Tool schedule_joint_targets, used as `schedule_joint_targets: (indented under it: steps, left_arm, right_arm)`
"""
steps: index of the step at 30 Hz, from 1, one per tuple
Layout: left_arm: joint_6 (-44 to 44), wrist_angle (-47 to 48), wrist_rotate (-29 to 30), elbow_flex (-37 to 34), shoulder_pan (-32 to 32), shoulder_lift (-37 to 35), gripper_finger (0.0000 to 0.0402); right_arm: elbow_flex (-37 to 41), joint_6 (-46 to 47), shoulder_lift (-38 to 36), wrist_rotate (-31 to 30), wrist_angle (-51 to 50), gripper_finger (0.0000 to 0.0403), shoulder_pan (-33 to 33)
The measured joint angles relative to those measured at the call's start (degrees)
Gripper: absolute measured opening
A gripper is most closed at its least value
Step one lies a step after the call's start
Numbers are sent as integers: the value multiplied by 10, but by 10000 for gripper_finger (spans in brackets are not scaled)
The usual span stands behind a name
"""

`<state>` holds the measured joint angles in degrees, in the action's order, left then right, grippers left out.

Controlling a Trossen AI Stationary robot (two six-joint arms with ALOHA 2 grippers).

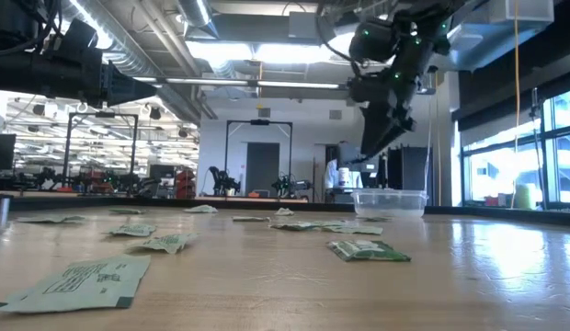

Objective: Pick and place Stevia / Truvia into bins
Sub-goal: Put the dark green truvia packet into the transparent container

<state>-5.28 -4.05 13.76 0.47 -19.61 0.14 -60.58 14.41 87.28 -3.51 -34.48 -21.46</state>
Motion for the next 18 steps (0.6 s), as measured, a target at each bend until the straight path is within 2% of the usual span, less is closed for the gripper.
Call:
schedule_joint_targets:
  steps: [3, 6, 11, 18]
  left_arm:
    - [0, 0, 1, 0, 0, 0, 68]
    - [0, 0, 1, 0, 0, 0, 68]
    - [0, 0, 1, 0, 0, 0, 68]
    - [0, 0, 1, 0, 0, 0, 68]
  right_arm:
    - [0, 20, 25, -33, 3, 111, 37]
    - [0, 45, 51, -39, 4, 100, 53]
    - [0, 79, 96, -40, 4, 88, 56]
    - [0, 78, 151, -40, 6, 80, 56]
